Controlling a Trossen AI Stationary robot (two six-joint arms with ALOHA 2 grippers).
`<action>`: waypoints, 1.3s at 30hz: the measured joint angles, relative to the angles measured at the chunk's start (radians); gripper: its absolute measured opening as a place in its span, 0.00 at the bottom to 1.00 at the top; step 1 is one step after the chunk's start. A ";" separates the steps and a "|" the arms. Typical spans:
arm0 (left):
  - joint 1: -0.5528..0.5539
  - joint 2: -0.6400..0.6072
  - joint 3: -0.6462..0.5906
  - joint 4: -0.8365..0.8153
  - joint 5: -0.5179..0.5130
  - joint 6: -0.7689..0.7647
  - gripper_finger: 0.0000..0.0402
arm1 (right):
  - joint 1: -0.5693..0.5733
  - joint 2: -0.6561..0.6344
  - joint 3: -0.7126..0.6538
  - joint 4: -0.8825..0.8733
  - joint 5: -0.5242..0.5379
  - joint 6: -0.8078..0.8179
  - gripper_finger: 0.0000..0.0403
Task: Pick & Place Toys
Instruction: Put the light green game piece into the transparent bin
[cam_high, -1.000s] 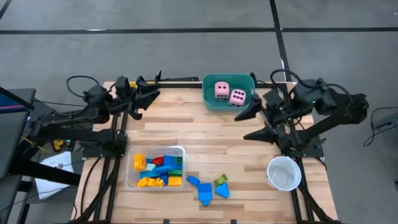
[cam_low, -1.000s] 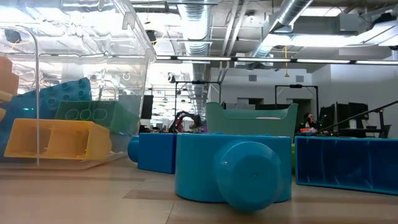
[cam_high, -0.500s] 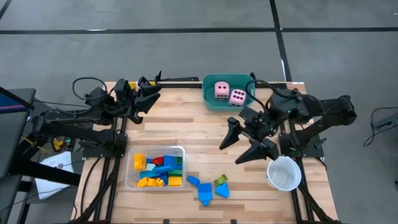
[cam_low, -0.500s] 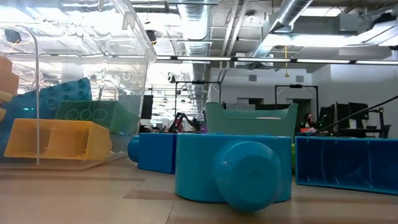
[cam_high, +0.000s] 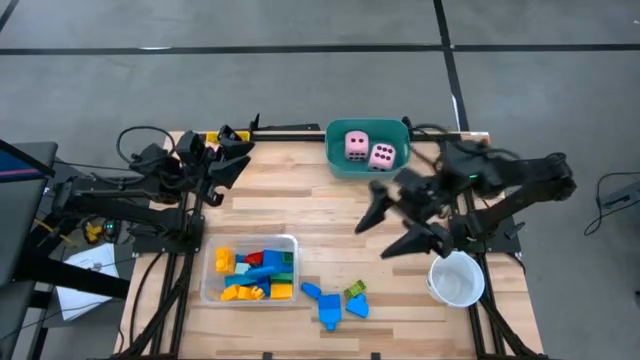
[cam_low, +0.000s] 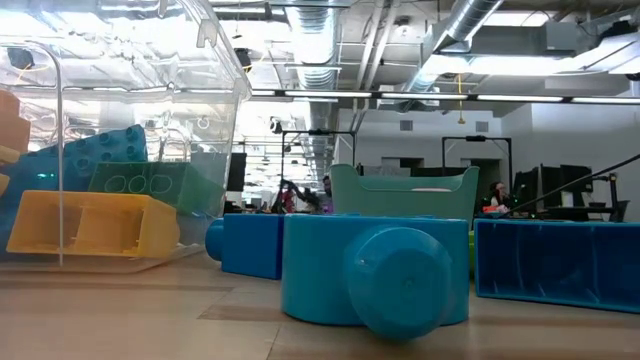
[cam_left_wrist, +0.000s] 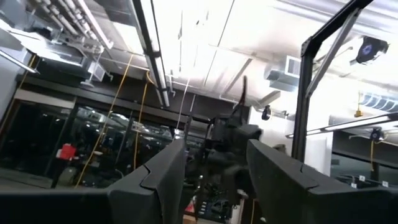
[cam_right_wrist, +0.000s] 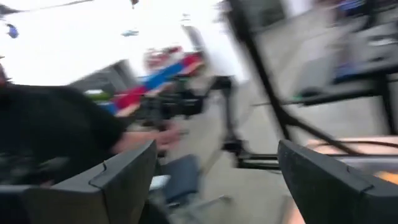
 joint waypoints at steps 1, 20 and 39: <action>-0.005 0.000 0.000 0.003 0.000 0.000 0.42 | 0.008 -0.025 0.000 -0.049 0.061 -0.024 0.80; -0.024 0.000 0.000 0.007 -0.031 0.072 0.42 | 0.106 -0.237 -0.007 -0.977 0.849 0.283 0.79; -0.062 0.000 0.000 0.007 -0.035 0.068 0.42 | 0.273 -0.110 -0.527 -0.793 0.670 -0.099 0.79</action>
